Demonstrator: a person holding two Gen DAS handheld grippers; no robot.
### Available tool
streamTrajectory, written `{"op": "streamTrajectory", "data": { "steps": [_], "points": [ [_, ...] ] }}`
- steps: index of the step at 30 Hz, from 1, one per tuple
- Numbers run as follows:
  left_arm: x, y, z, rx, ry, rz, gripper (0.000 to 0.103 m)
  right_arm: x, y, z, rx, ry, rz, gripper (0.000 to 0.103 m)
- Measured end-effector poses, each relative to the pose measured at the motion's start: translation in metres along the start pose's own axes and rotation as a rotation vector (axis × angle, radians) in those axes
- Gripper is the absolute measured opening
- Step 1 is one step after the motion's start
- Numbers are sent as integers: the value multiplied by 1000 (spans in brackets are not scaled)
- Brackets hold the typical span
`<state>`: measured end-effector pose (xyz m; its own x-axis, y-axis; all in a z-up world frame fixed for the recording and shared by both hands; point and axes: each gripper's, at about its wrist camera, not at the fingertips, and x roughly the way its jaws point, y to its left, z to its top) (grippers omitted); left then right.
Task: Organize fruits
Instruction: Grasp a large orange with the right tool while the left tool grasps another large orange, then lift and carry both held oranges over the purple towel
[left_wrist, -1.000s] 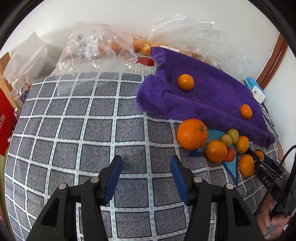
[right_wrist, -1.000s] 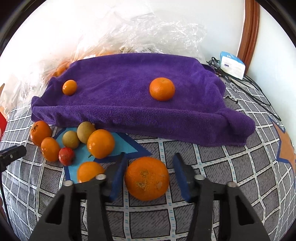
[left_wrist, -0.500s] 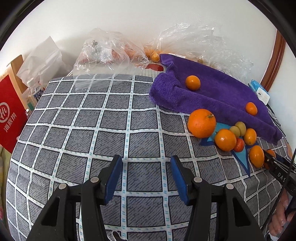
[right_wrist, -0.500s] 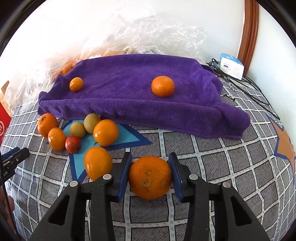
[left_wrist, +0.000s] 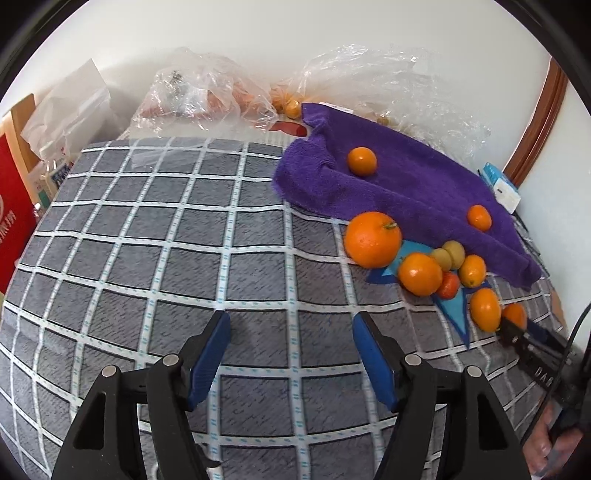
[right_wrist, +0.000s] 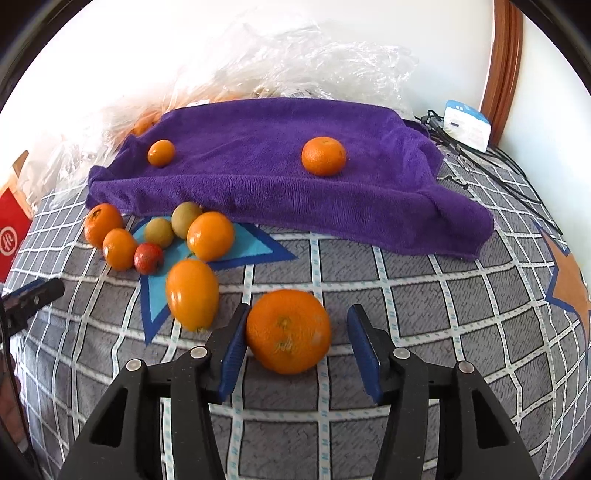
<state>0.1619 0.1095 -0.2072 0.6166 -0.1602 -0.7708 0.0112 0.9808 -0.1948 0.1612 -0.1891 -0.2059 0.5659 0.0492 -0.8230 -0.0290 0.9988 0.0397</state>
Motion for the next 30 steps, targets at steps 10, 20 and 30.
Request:
{"op": "streamTrajectory", "data": {
  "steps": [10,20,30],
  "points": [
    [17,-36,21,-27,-42,-41,65,-8,-18,-13,-40,-37,-10,42],
    [36,-40,32,-52,-93,-45,65,5,-37,4,-3,-53,-4,42],
    [39,-47,29,-22,-86,-47,52,4,-40,2,14,-53,5,42]
  ]
}}
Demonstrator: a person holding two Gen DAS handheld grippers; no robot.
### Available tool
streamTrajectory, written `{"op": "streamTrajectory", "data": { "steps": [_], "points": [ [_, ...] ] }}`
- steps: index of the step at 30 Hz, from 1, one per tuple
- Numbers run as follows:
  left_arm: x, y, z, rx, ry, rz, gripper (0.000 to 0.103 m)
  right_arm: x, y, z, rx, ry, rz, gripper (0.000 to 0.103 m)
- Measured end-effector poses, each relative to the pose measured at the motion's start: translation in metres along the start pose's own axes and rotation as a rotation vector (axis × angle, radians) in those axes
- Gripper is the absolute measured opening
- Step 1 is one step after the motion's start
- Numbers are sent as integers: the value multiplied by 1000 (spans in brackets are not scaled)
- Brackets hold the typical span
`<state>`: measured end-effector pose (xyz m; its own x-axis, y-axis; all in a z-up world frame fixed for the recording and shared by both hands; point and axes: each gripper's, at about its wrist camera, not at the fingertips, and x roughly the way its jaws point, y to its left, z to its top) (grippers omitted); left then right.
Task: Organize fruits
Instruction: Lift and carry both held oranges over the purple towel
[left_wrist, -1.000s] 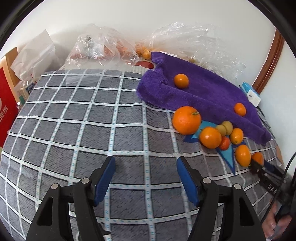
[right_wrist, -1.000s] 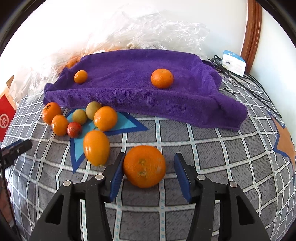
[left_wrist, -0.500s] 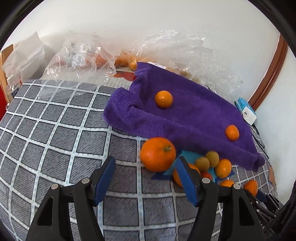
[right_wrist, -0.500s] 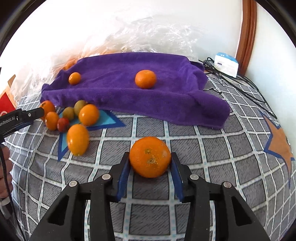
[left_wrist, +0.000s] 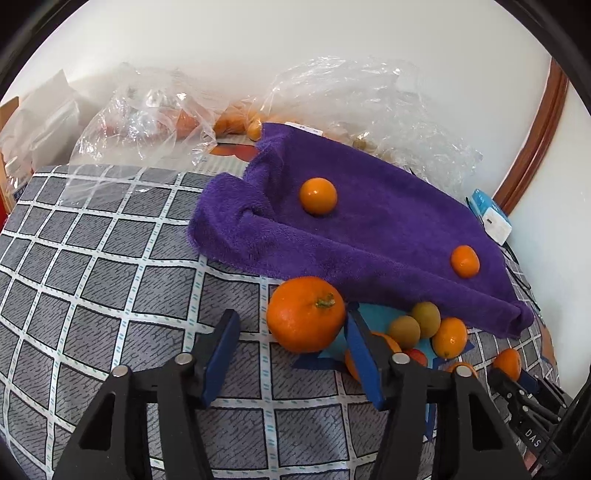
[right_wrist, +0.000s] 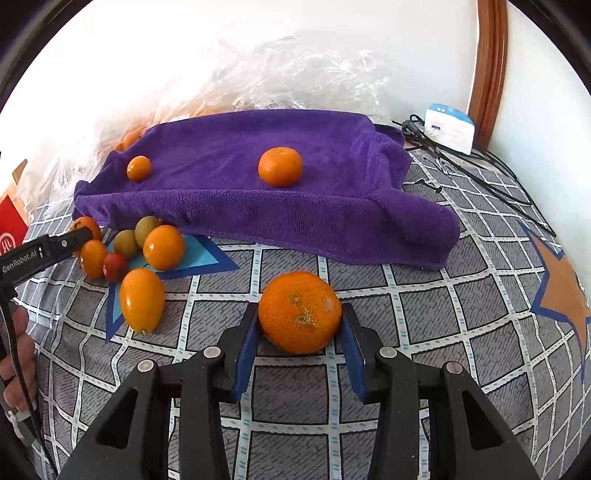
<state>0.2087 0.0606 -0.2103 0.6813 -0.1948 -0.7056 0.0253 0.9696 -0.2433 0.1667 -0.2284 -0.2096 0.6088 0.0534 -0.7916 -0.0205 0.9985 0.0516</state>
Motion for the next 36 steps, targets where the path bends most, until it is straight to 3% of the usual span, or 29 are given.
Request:
{"op": "streamTrajectory", "data": {
  "steps": [3,7,12,18,24,27,29,31,33,35,36],
  "points": [
    [0,-4,-1,19,-4,-12,41,0,-3,0,8,-2,17,42],
    [-3,-8,-2,38,-17,6,40,0,0,0,-3,-2,4,42],
    [-14,-3,-1,-8,-82,9,40,-1,0,-1,-6,-4,-2,42],
    [-4,0,1,-16,-11,12,40,-1,0,-1,-6,-2,-1,42],
    [1,-1,1,-4,6,20,41,0,0,-1,-8,-2,-3,42],
    [3,-2,0,6,17,28,44,0,1,-1,-12,-1,-4,43],
    [7,-7,1,18,20,10,57,0,1,-1,-17,-1,-8,43],
    [8,-8,2,22,19,10,57,0,2,-1,-19,-1,-10,43],
    [7,-6,1,7,9,17,55,0,1,-1,-14,-2,-5,43],
    [6,-3,1,-11,3,19,40,0,1,0,-12,-3,-2,42],
    [5,-1,1,-20,2,15,41,-1,1,0,-13,-3,-3,42]
  ]
}}
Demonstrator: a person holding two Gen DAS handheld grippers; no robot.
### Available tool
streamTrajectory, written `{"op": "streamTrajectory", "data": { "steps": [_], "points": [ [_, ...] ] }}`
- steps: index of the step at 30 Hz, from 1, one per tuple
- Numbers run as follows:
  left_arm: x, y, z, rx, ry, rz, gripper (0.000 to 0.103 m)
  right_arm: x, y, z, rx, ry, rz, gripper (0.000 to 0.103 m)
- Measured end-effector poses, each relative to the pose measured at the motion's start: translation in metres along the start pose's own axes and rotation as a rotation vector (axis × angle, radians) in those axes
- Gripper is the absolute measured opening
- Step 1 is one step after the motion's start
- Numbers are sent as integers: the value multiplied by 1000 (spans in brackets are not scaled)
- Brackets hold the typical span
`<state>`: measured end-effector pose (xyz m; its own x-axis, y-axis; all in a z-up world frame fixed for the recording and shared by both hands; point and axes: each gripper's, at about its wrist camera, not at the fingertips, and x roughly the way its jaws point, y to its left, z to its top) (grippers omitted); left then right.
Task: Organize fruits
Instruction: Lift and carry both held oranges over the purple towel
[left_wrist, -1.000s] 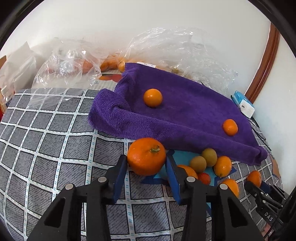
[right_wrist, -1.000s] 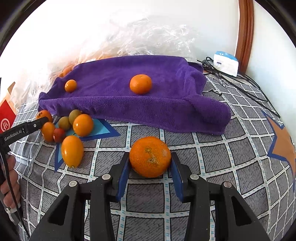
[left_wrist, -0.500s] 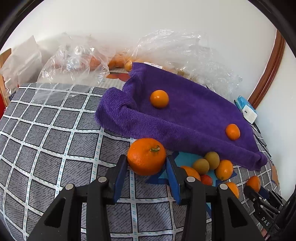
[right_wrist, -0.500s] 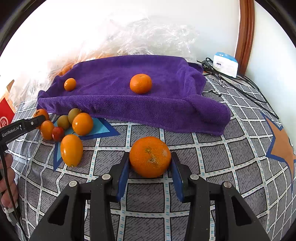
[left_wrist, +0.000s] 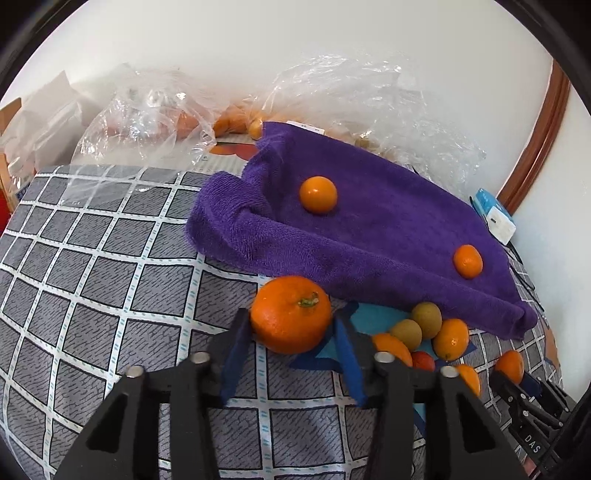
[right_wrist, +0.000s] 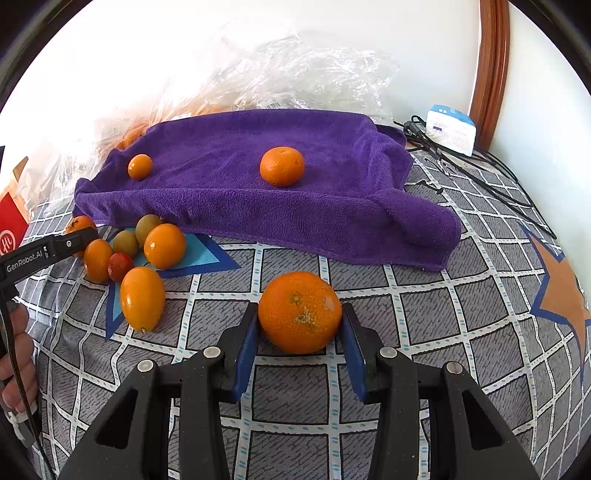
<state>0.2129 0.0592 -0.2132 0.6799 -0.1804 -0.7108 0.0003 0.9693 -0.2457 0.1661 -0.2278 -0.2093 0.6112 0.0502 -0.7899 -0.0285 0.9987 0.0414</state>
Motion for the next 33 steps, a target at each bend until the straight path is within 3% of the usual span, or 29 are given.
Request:
{"op": "streamTrajectory", "data": {
  "steps": [16,33],
  "points": [
    [-32,12,4,-67,-142,0,40,-9,-6,-2,29,-43,39,42],
    [-49,14,8,-83,-203,22,40,-14,-13,-2,57,-53,83,42]
  ]
}}
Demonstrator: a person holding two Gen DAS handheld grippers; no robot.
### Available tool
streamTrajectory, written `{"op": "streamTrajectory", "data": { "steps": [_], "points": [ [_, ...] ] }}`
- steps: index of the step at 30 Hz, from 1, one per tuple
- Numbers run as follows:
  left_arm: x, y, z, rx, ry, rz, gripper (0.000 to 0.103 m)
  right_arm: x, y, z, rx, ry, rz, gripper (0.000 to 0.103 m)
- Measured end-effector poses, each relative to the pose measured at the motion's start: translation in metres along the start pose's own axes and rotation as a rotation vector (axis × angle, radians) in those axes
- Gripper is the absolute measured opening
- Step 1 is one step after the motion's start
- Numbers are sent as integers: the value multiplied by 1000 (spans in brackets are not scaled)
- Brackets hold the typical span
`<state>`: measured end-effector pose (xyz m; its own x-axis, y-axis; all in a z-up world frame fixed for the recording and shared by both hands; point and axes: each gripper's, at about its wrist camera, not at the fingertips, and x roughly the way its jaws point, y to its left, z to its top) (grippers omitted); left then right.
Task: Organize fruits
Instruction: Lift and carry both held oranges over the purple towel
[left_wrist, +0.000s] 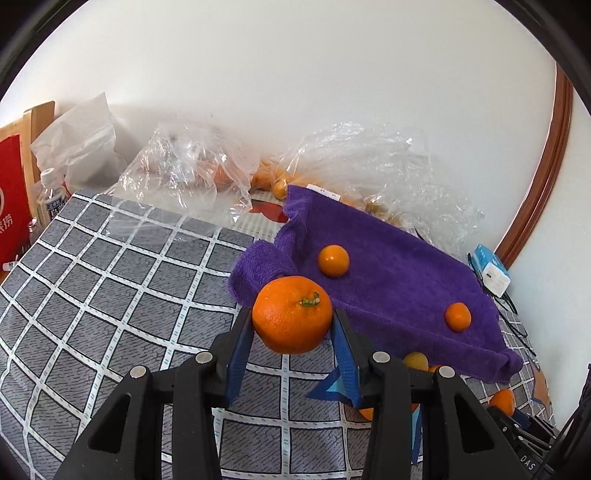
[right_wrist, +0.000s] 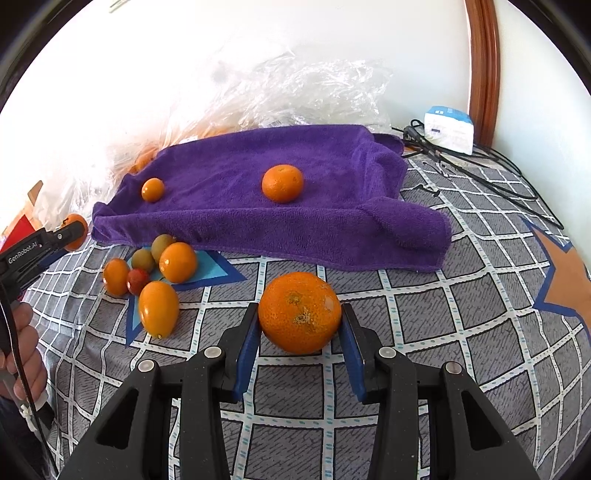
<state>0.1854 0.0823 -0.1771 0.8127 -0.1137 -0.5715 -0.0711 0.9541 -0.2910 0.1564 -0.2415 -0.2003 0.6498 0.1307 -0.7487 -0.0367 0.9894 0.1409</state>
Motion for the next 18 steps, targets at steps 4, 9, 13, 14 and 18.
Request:
{"op": "streamTrajectory", "data": {
  "steps": [4,9,13,14,18],
  "points": [
    [-8,4,3,-15,4,-5,40,-7,-1,2,5,3,-3,42],
    [-19,3,15,-28,6,-8,40,-22,-4,19,-2,-41,-7,42],
    [-19,-10,29,-6,-22,-3,40,-24,-8,45,0,-83,-5,42],
    [-17,-12,33,-5,-25,-5,40,-24,-9,52,-2,-91,-11,42],
    [1,-29,50,-3,-22,-12,40,-19,-10,86,-26,-120,-24,42]
  ]
}}
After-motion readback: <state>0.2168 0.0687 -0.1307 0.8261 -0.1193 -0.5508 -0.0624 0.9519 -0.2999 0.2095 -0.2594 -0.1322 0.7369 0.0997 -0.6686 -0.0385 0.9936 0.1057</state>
